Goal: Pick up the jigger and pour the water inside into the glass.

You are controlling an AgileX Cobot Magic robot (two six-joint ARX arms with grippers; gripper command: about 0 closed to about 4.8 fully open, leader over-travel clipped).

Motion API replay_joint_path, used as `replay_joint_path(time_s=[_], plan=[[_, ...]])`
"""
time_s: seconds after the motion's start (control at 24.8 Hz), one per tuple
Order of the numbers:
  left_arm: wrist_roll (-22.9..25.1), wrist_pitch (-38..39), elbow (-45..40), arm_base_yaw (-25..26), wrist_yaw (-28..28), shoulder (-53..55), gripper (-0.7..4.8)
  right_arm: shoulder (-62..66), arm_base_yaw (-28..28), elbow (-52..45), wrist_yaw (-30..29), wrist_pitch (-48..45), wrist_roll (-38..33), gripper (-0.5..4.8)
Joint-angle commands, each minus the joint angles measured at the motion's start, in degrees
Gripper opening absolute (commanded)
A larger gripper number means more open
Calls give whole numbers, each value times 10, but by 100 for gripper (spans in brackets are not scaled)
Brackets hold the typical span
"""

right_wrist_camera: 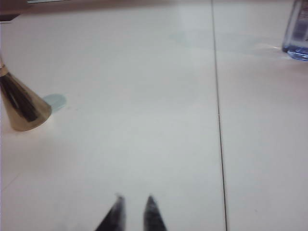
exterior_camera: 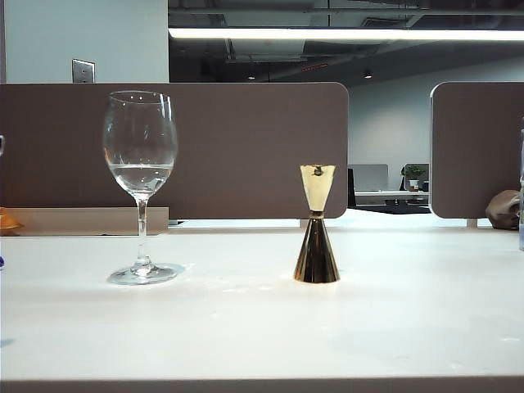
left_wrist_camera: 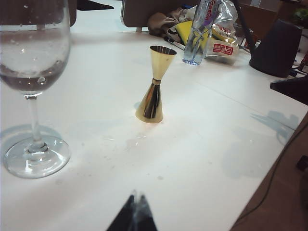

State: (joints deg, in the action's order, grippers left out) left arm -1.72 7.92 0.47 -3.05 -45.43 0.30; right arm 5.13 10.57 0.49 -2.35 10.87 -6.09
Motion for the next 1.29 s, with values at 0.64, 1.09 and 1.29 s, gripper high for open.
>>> replay_joint_path(time_s=[0.64, 1.09, 1.29], plan=[[2, 1, 0, 1, -3, 0, -5, -1, -1, -1, 11, 0, 1, 54], [2, 2, 0, 1, 323, 0, -5, -1, -1, -1, 11, 0, 1, 54], [3, 6, 0, 1, 382, 0, -5, -1, -1, -1, 11, 0, 1, 54]])
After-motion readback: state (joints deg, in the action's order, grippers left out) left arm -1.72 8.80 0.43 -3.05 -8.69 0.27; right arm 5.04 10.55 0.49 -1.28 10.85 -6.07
